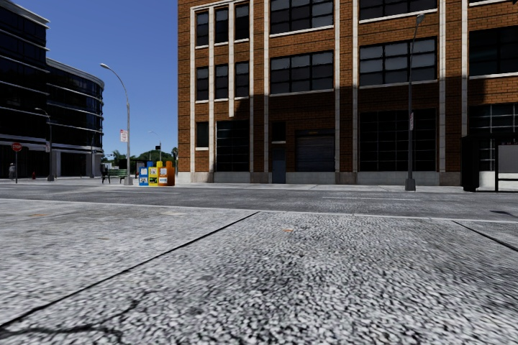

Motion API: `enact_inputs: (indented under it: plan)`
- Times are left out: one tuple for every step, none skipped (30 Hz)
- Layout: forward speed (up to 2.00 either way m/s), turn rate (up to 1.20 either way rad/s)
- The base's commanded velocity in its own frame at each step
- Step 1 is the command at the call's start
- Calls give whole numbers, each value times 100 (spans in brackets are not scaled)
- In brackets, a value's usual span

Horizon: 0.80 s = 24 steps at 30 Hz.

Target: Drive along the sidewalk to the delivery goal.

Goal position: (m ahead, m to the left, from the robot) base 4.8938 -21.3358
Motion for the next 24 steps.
enact_inputs:
  plan:
    - [0, 0]
    - [0, 0]
    - [0, 0]
    - [0, 0]
    - [0, 0]
    - [0, 0]
    - [0, 0]
    - [0, 0]
    - [0, 0]
    - [0, 0]
    - [0, 0]
    - [0, 0]
    - [0, 0]
    - [0, 0]
    - [0, 0]
    - [0, 0]
    - [0, 0]
    - [0, 0]
    - [0, 0]
    - [0, 0]
    - [0, 0]
    - [0, 0]
    - [0, 0]
    - [0, 0]
